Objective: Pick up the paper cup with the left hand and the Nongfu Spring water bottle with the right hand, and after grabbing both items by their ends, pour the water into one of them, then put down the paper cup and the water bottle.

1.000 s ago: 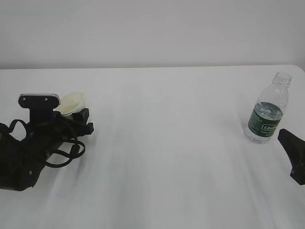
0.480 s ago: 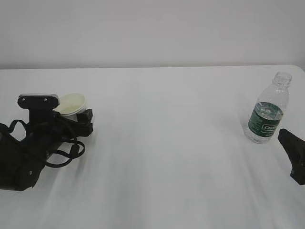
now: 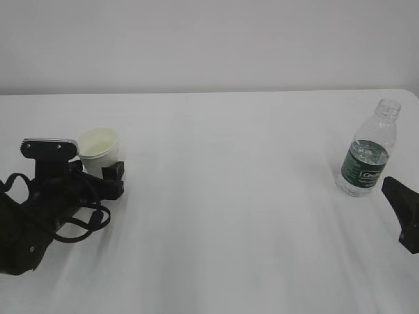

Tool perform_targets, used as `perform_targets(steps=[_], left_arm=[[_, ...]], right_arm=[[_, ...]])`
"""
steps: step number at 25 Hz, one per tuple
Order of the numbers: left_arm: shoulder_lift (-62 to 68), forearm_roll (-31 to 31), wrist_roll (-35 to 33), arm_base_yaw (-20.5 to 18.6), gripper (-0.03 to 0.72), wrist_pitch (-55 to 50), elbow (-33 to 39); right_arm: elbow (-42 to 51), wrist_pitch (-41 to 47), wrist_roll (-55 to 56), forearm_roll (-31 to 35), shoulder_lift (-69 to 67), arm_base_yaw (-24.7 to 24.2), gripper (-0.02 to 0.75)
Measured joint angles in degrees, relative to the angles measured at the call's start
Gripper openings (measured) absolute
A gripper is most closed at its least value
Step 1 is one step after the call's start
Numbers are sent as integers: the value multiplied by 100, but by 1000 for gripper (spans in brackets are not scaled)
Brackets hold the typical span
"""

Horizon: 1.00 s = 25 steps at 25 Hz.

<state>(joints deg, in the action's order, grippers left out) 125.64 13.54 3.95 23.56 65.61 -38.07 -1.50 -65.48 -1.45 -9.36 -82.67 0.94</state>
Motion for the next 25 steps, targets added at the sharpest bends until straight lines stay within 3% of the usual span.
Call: perform_targets(steps=[17, 25], left_arm=[[-877, -311, 0, 0, 670, 0, 1042], [-1415, -393, 0, 0, 636, 0, 1175]], right_arm=[[0, 0, 0, 0, 0, 0, 573], [0, 0, 0, -279, 0, 0, 573]])
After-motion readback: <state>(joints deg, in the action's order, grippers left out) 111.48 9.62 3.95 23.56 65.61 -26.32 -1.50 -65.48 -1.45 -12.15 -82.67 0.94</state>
